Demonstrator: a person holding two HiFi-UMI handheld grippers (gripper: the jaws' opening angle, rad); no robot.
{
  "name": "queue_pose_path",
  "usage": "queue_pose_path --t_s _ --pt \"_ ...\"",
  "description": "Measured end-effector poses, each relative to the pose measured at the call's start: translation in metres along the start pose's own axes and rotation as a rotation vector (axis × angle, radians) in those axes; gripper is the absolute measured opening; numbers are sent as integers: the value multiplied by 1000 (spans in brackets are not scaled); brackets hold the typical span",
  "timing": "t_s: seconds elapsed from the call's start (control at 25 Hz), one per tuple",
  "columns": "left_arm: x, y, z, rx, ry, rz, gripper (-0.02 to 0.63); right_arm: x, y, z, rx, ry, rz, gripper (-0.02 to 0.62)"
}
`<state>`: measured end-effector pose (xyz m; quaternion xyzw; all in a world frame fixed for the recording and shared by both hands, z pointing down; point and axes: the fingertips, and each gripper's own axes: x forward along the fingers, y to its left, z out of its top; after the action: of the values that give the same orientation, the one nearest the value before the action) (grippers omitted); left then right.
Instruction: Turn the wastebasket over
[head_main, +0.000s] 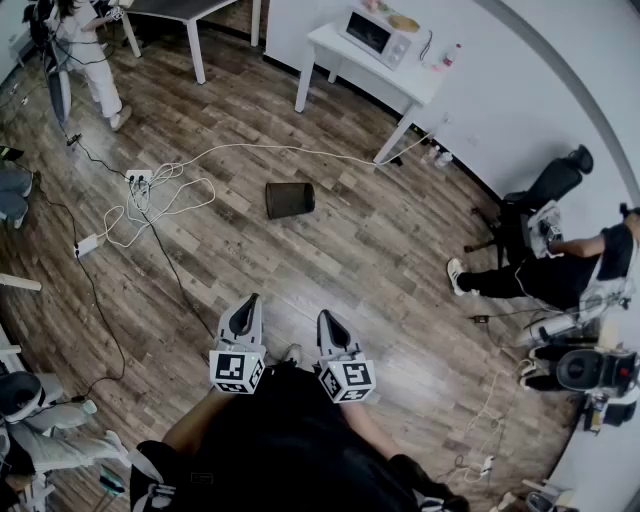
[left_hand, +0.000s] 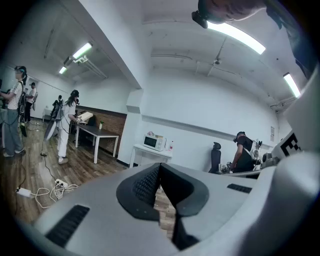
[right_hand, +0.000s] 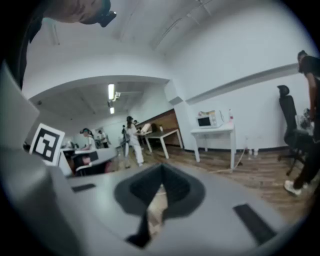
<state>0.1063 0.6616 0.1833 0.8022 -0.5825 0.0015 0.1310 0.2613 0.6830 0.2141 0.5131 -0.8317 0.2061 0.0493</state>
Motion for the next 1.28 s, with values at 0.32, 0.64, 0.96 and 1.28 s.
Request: queue_pose_path --t_s 0.32,0.64,0.96,1.28 --pt "-1 0 -1 -11 0 -4 35 -2 2 2 -2 -3 3 32" --pt "-6 13 -1 -19 7 -13 35 4 14 0 32 -1 -10 32" --pt "-13 47 -1 -40 19 -25 35 22 37 -7 44 5 -35 32" --pt "-10 78 -4 -61 24 -44 35 41 57 -15 43 7 -74 32"
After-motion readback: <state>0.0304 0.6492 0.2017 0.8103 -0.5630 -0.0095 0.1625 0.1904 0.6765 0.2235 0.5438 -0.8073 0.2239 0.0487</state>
